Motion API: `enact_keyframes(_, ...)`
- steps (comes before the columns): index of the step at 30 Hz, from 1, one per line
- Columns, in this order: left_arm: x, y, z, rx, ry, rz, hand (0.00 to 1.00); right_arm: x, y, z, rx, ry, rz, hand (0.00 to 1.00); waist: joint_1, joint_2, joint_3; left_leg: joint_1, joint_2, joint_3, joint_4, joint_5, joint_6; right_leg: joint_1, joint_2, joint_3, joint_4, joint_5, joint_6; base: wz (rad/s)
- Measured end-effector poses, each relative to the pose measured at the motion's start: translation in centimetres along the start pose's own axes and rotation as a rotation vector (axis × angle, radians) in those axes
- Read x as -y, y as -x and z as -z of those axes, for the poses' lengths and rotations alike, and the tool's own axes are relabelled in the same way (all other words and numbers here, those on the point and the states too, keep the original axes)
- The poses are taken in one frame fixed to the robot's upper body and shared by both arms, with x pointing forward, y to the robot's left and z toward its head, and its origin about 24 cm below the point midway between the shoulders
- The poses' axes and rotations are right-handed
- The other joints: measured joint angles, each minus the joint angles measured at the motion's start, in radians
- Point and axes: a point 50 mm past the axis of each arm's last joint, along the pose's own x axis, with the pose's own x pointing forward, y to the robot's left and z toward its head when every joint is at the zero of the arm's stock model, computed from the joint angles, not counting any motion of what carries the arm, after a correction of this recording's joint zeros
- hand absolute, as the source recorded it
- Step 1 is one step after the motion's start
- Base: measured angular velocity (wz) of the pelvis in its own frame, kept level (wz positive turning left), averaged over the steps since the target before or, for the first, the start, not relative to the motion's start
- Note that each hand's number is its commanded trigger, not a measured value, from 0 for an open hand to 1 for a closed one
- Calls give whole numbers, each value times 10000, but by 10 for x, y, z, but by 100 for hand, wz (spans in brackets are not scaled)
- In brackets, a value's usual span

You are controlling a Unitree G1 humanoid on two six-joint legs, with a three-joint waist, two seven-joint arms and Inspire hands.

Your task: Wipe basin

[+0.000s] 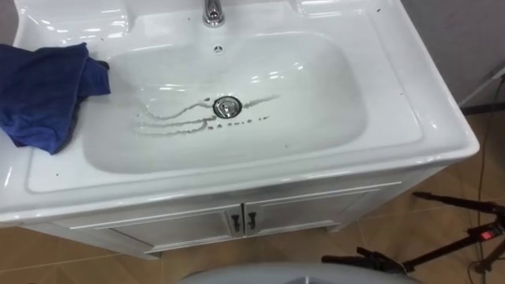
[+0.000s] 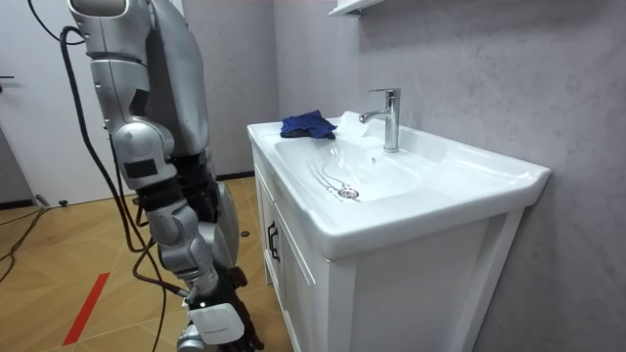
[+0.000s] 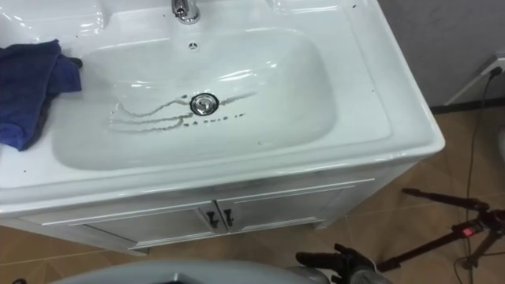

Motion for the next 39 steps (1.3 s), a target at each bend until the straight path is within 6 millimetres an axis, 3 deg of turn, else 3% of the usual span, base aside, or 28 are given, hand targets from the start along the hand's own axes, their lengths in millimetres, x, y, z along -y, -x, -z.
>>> enact_keyframes(11, -4, 3, 36, -809, 4537, -577, 0, 4, 1, 7, -247, -459, 27, 0, 371, 109, 10, 59, -18, -264, 57, -6, -1, 200, -10, -143, -9, 0, 1, 6)
enact_keyframes(16, -15, 5, 40, -811, 6251, -1628, 0, 8, 2, 5, -313, -316, 162, 0, 572, 195, 40, 74, -40, -492, 102, 2, -13, 321, -10, -198, -12, -18, 21, 12)
enact_keyframes(25, -71, 17, 28, 522, 11506, -4945, 0, 28, 5, 3, -481, 627, 865, 0, 1660, 341, 32, -13, -202, -846, 164, 28, -27, 351, -128, -521, -12, -163, 38, 12)
enact_keyframes(33, -107, 35, 18, 1321, 14187, -7074, 0, 32, 6, -4, -314, 1541, 1348, 0, 2021, 456, -60, -132, -282, -1285, 173, 62, 9, 340, -194, -957, 8, -221, 98, 17)
enact_keyframes(39, -160, 74, -21, 4050, 15132, -8791, 0, 34, 7, -16, 242, 2066, 1487, 0, 2214, 513, -86, -154, -358, -1394, 173, 64, 11, 313, -193, -976, 0, -221, 98, 5)
